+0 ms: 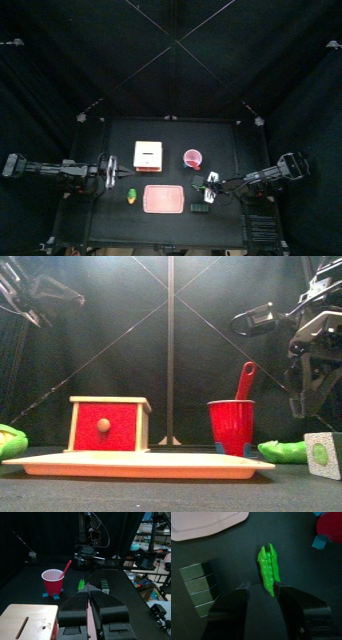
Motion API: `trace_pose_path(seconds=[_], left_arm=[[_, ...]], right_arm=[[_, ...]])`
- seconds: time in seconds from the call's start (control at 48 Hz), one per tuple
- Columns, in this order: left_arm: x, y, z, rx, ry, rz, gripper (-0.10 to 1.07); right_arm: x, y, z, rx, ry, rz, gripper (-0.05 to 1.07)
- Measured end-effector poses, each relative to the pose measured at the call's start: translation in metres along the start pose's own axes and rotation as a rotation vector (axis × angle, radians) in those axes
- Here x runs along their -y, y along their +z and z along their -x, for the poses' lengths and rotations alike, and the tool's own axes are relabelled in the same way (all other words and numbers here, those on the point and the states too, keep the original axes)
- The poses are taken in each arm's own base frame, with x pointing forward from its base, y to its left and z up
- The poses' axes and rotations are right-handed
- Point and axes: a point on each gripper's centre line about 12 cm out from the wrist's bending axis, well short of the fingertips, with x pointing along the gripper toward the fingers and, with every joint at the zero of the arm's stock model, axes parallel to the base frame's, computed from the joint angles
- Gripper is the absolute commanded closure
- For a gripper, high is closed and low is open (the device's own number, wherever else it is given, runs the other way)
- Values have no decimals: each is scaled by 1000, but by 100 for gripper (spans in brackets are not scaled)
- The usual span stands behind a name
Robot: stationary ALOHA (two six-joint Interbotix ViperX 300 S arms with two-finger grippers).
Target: Grab pea
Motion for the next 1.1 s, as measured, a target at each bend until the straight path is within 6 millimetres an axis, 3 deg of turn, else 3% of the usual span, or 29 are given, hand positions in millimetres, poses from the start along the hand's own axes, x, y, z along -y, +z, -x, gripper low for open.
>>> trace_pose_path(seconds=[0.167, 0.771, 0.938, 1.104], left_arm=[[0, -1, 0, -1, 1, -2, 56], [-1, -3, 1, -6, 6, 1, 56], [-2, -5, 1, -12, 10, 1, 56], [-2, -5, 1, -12, 11, 1, 56]], right_arm=[[0, 0, -12, -6, -21, 41, 6], [14, 1, -46, -49, -70, 63, 6], [16, -1, -52, -53, -66, 54, 8], [17, 0, -56, -50, -55, 43, 17]])
